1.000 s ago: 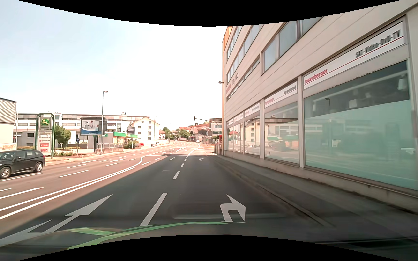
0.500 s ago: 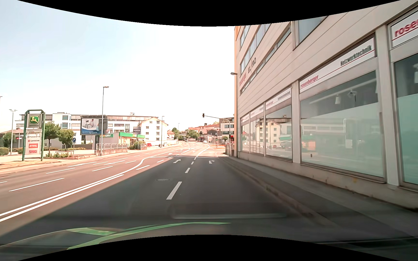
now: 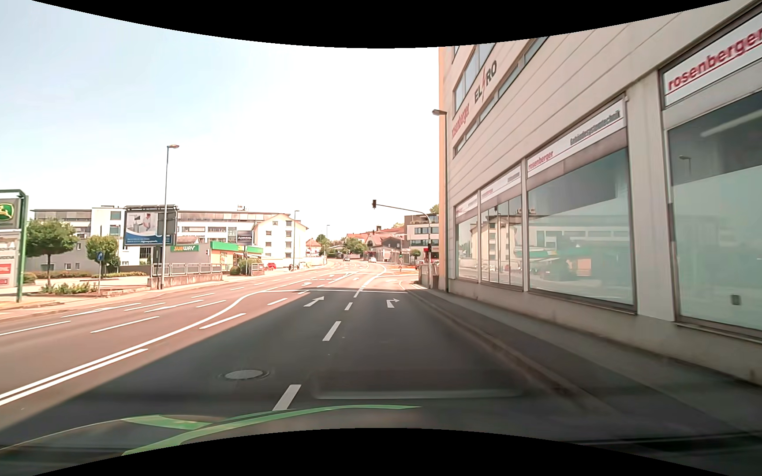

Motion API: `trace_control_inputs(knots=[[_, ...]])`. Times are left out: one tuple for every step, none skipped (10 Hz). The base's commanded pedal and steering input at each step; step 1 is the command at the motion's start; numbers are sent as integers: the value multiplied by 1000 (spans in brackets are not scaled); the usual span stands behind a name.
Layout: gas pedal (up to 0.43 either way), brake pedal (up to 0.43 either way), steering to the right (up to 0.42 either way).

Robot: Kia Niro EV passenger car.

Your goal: Follow the waypoints while adhering to traffic rules and regulations

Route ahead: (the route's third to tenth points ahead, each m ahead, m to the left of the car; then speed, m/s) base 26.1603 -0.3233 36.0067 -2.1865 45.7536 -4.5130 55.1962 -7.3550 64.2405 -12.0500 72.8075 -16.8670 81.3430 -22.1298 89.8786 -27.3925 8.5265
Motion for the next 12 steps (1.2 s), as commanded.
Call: trace_control_inputs(knots=[[150, 0, -6], [150, 0, -6], [150, 0, -6], [150, 0, -6], [150, 0, -6], [138, 0, -6], [138, 0, -6], [130, 0, -5], [110, 0, -6], [98, 0, -6], [87, 0, -6], [79, 0, -6]])
